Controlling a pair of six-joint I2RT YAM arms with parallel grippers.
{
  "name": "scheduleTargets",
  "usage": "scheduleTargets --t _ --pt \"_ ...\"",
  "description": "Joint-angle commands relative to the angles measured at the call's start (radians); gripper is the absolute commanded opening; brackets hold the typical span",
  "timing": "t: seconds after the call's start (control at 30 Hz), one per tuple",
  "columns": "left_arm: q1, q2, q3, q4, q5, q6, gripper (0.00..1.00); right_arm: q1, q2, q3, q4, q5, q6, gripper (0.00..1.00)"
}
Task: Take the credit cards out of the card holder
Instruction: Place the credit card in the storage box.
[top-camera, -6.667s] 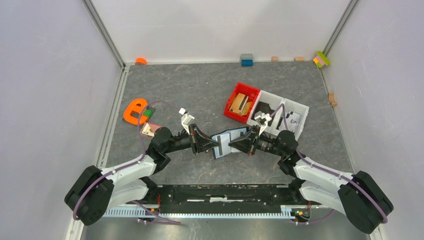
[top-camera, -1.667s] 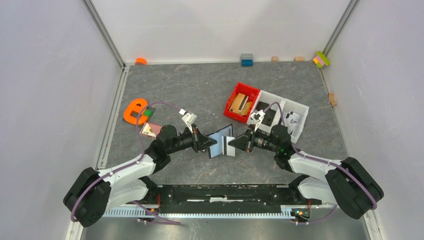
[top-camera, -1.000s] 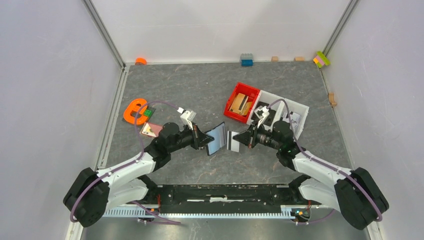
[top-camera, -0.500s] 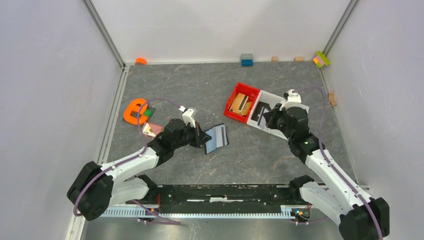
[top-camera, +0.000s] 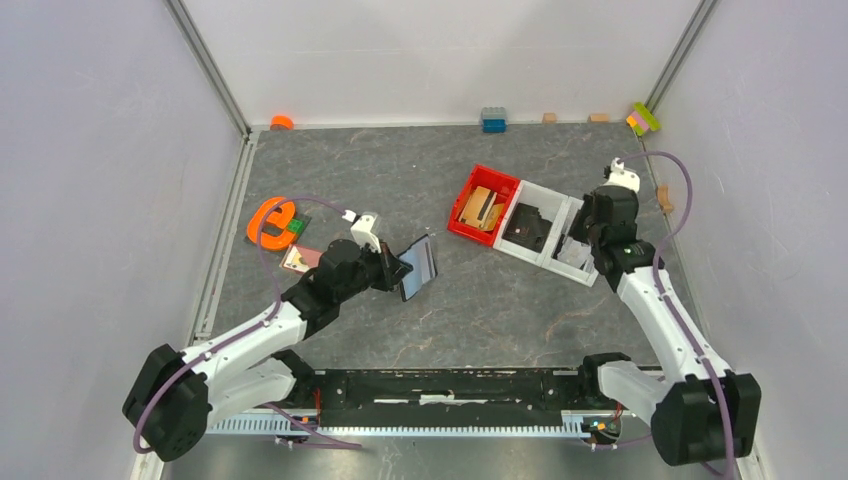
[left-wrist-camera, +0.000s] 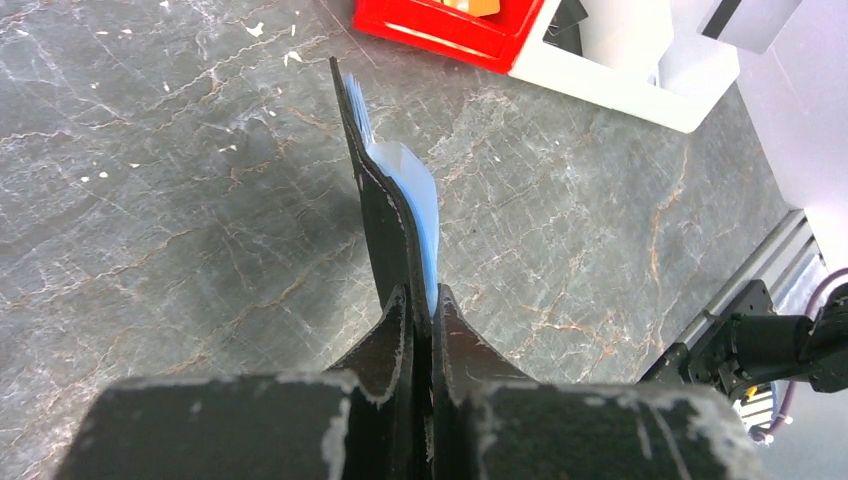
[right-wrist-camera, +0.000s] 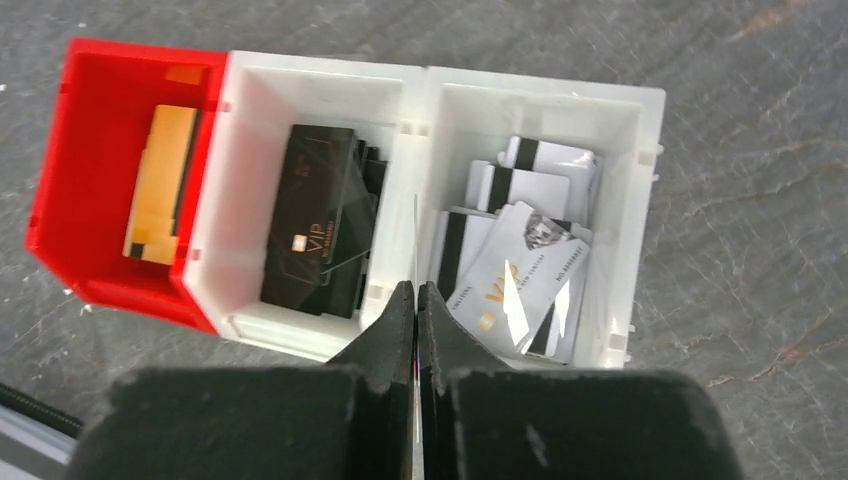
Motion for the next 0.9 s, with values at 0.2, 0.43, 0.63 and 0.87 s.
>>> scheduleTargets --t 0.2,0.43,0.63,0.87 --pt "0.000 -0.022 0.011 -0.001 -0.047 0.011 0.02 -0.223 0.074 -0.071 0.132 -0.294 0.012 0.01" --pt "0.000 -0.018 0.014 -0.001 -0.042 0.010 0.02 -0.256 0.138 -0.103 0.220 -0.374 0.000 0.04" --pt "0.000 -0.008 0.017 -0.001 -0.037 0.009 0.02 -0.262 0.187 -0.106 0.260 -0.393 0.006 0.07" --pt "0.000 -0.001 0.019 -0.003 -0.032 0.008 0.02 -0.271 0.235 -0.114 0.292 -0.365 0.024 0.11"
